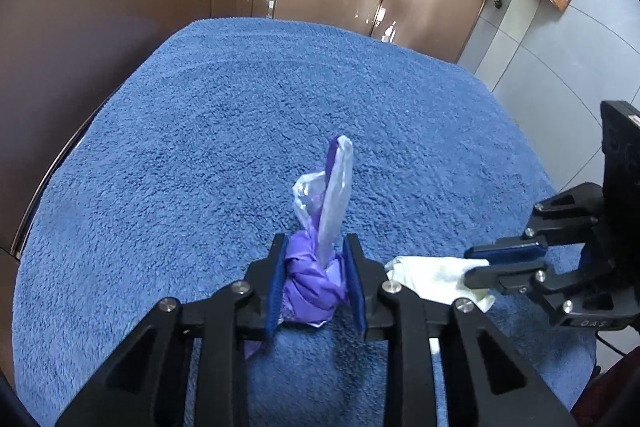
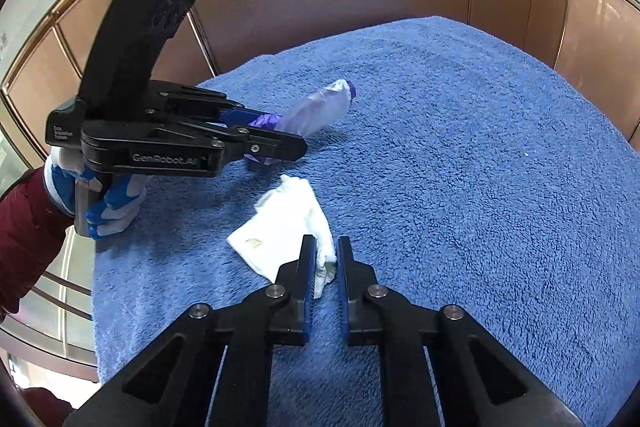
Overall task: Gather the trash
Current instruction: 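Grasp the purple wrapper with the left tool while the right tool grasps the white tissue, then carry the purple wrapper and tissue to the bin and open both tools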
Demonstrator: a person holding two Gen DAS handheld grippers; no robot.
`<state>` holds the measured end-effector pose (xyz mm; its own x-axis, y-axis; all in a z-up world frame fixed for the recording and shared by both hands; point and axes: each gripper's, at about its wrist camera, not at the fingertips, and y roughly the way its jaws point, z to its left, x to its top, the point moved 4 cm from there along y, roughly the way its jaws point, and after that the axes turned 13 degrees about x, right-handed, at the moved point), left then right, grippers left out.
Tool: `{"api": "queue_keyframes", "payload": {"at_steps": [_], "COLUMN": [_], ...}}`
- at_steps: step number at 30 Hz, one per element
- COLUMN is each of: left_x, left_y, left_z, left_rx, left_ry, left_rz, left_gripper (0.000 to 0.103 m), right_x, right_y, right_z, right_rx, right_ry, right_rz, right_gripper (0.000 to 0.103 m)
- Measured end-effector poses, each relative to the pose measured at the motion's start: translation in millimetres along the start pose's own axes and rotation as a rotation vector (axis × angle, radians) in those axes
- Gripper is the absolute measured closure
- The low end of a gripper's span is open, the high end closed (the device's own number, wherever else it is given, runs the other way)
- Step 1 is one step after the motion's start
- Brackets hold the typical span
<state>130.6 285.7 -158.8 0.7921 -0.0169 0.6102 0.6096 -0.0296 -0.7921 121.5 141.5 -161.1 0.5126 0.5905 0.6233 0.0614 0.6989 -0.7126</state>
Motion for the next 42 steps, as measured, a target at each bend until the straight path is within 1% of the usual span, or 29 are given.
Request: {"api": "queue_keyframes", "payload": {"at_steps": [3, 8, 10, 14, 16, 19, 20, 22, 23, 24, 28, 29, 30, 32, 35, 38, 42], "left_x": [1, 9, 14, 31, 42, 55, 61, 72, 79, 81, 103, 110, 113, 124, 137, 144, 148], "left_y": [-14, -39, -49, -60, -62, -61, -58, -54, -49, -47, -26, -18, -13, 3, 25, 49, 83], "left_z": [-2, -9, -21, -56, -82, -121, -143, -172, -197, -211, -292, -317, -330, -373, -423, -467, -510], "left_rx": [0.012, 0.025, 0.026, 0.013, -0.009, -0.051, -0.073, -0.105, -0.131, -0.144, -0.198, -0.217, -0.227, -0.247, -0.260, -0.261, -0.262], "left_ry": [-0.018, -0.024, -0.014, 0.030, 0.058, 0.096, 0.117, 0.140, 0.161, 0.172, 0.244, 0.260, 0.267, 0.293, 0.323, 0.342, 0.343], "left_rz": [-0.014, -0.040, -0.051, -0.067, -0.072, -0.074, -0.073, -0.066, -0.056, -0.052, -0.024, -0.009, -0.001, 0.025, 0.062, 0.102, 0.155], "left_gripper": [0.077, 0.077, 0.077, 0.077, 0.077, 0.077, 0.077, 0.077, 0.077, 0.077, 0.077, 0.077, 0.077, 0.077, 0.077, 0.077, 0.075], "right_x": [-2, -7, -5, -20, -30, -55, -64, -81, -88, -97, -141, -154, -164, -186, -216, -239, -262], "right_y": [-13, -46, -61, -104, -126, -170, -184, -209, -219, -231, -281, -294, -300, -316, -332, -336, -336], "right_z": [7, 12, 10, -5, -17, -38, -48, -67, -80, -92, -141, -156, -166, -190, -226, -255, -290], "right_rx": [-0.002, -0.019, -0.030, -0.074, -0.104, -0.164, -0.187, -0.235, -0.262, -0.292, -0.419, -0.458, -0.480, -0.530, -0.589, -0.624, -0.644], "right_ry": [-0.012, -0.015, -0.005, 0.038, 0.070, 0.132, 0.158, 0.208, 0.234, 0.263, 0.393, 0.435, 0.460, 0.524, 0.618, 0.689, 0.743], "right_rz": [-0.019, -0.083, -0.111, -0.181, -0.218, -0.276, -0.295, -0.322, -0.336, -0.350, -0.408, -0.421, -0.428, -0.447, -0.453, -0.452, -0.443], "right_gripper": [0.094, 0.094, 0.094, 0.094, 0.094, 0.094, 0.094, 0.094, 0.094, 0.094, 0.094, 0.094, 0.094, 0.094, 0.094, 0.094, 0.094]}}
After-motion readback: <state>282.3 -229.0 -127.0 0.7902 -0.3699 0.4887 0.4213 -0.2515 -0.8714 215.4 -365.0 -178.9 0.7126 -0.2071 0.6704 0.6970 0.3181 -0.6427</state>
